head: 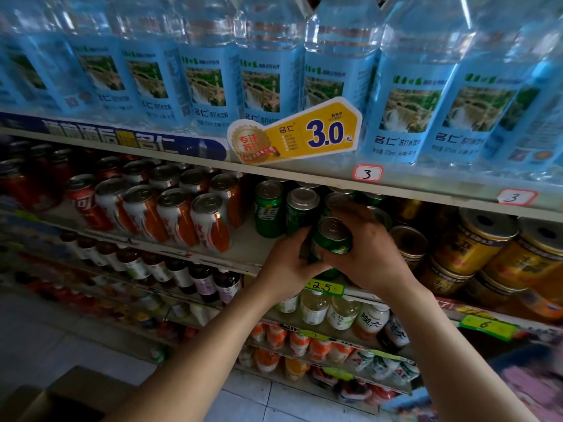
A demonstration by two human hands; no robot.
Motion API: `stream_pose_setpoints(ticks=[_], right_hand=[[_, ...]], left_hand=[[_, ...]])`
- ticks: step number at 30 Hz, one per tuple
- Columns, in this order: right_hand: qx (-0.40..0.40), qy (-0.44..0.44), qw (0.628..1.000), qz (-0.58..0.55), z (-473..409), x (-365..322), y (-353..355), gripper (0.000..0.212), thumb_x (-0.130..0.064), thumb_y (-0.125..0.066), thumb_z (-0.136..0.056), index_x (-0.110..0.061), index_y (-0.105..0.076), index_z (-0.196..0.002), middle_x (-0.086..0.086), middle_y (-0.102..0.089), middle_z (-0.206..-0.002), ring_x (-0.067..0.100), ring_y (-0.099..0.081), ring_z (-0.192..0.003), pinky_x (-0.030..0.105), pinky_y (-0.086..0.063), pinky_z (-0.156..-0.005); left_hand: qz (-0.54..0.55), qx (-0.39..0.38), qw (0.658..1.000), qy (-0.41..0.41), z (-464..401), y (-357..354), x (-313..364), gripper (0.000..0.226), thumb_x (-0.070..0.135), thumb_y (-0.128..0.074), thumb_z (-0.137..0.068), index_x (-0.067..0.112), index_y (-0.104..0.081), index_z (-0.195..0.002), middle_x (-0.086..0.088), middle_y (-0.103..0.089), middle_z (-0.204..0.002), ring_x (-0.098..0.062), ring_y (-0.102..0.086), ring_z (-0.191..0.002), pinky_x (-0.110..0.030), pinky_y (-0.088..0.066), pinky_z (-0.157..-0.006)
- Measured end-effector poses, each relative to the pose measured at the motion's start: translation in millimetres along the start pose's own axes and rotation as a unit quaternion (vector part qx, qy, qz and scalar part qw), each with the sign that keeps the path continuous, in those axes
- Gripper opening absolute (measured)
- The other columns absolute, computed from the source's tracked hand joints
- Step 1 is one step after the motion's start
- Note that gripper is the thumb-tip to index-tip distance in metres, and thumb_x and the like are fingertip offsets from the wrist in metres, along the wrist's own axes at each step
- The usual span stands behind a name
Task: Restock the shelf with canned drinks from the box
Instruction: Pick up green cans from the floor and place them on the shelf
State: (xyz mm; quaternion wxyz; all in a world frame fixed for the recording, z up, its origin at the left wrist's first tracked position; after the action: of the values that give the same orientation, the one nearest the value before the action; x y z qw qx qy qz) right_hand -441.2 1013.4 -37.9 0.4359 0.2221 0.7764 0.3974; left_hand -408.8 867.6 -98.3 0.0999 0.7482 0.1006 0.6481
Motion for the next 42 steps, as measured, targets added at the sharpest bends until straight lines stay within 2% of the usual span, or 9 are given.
stream_pose_setpoints(ticks=[7,12,17,25,28,32,35,38,42], right_hand=[[0.075,0.002,0.994,0.073,22,-16,13,0.071,-0.045,-0.077,-0.077,-0.024,-0.048,-0.139,0.000,-0.048,-0.140,0.027,-0.050,-0.125,0.040,-0.051,-0.094],[0.182,0.123,0.974,-0.055,57,-69,-3,0.020,-0.019,-0.075,-0.085,-0.008,-0.071,-0.102,0.005,-0.065,-0.106,0.024,-0.063,-0.098,0.034,-0.052,-0.082],[-0.037,0.153,0.967,-0.202,46,-103,-112,0.010,-0.023,-0.070,-0.088,-0.014,-0.070,-0.093,-0.001,-0.068,-0.088,0.014,-0.063,-0.075,0.034,-0.051,-0.065],[-0.343,0.099,0.918,-0.171,52,-160,-322,0.026,-0.040,-0.061,-0.078,-0.016,-0.067,-0.086,-0.003,-0.066,-0.068,0.014,-0.062,-0.062,0.034,-0.053,-0.061],[-0.427,0.063,0.891,-0.143,64,-180,-405,0.022,-0.033,-0.073,-0.077,-0.017,-0.068,-0.091,-0.008,-0.064,-0.069,0.008,-0.058,-0.059,0.029,-0.053,-0.066],[-0.506,-0.065,0.852,-0.116,82,-198,-519,0.018,-0.020,-0.079,-0.075,-0.020,-0.063,-0.083,-0.006,-0.062,-0.067,0.007,-0.055,-0.057,0.024,-0.047,-0.060],[-0.534,-0.275,0.785,-0.152,93,-198,-600,0.018,-0.002,-0.073,-0.081,-0.013,-0.059,-0.081,0.009,-0.062,-0.068,0.010,-0.049,-0.044,0.020,-0.040,-0.046],[-0.530,-0.399,0.727,-0.175,97,-192,-675,0.011,0.000,-0.067,-0.087,-0.007,-0.059,-0.085,0.011,-0.059,-0.069,0.016,-0.052,-0.049,0.023,-0.044,-0.049],[-0.516,-0.457,0.701,-0.181,113,-158,-792,0.006,-0.008,-0.063,-0.091,-0.005,-0.062,-0.086,0.010,-0.059,-0.074,0.022,-0.058,-0.066,0.032,-0.052,-0.066]], left_hand=[[0.006,0.007,1.000,0.020,9,-1,-7,0.052,0.009,-0.073,-0.085,0.013,-0.052,-0.133,-0.003,-0.067,-0.122,-0.008,-0.066,-0.109,-0.025,-0.055,-0.092],[-0.144,0.106,0.983,-0.046,37,34,-8,0.045,0.022,-0.070,-0.087,0.025,-0.056,-0.130,0.007,-0.066,-0.119,-0.004,-0.063,-0.106,-0.023,-0.054,-0.088],[-0.142,0.244,0.955,0.092,114,119,-74,0.029,0.016,-0.067,-0.087,0.038,-0.065,-0.106,0.013,-0.070,-0.091,-0.007,-0.068,-0.085,-0.029,-0.057,-0.073],[-0.127,0.293,0.855,0.408,294,222,-233,0.022,0.024,-0.078,-0.080,0.013,-0.069,-0.097,-0.002,-0.071,-0.087,-0.016,-0.069,-0.084,-0.017,-0.046,-0.070],[-0.087,0.316,0.824,0.463,338,254,-280,0.023,0.039,-0.076,-0.075,0.025,-0.064,-0.090,0.000,-0.073,-0.087,-0.013,-0.068,-0.083,-0.020,-0.047,-0.074],[-0.042,0.316,0.810,0.493,371,297,-345,0.019,0.026,-0.075,-0.083,0.019,-0.064,-0.096,0.010,-0.066,-0.079,-0.008,-0.063,-0.086,0.000,-0.039,-0.071],[0.026,0.301,0.816,0.494,379,325,-398,0.028,0.039,-0.073,-0.068,0.025,-0.062,-0.090,0.002,-0.070,-0.082,-0.017,-0.066,-0.081,-0.030,-0.054,-0.091],[0.025,0.317,0.806,0.500,381,346,-452,0.016,0.025,-0.075,-0.079,0.025,-0.066,-0.092,-0.001,-0.072,-0.087,-0.017,-0.068,-0.080,-0.031,-0.056,-0.080],[0.039,0.316,0.804,0.503,382,351,-559,0.014,0.017,-0.071,-0.086,0.026,-0.061,-0.091,0.006,-0.066,-0.084,-0.006,-0.063,-0.073,-0.015,-0.047,-0.068]])
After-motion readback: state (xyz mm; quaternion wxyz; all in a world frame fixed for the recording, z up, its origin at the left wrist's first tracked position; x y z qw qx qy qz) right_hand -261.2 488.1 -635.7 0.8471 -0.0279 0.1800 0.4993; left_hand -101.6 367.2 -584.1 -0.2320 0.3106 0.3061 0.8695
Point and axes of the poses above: each hand's wrist, its own z-axis away from the middle knuckle, its own y-axis out of the back of the hand, x = y × z, the point moved 4 cm from there along -z, towards the middle knuckle
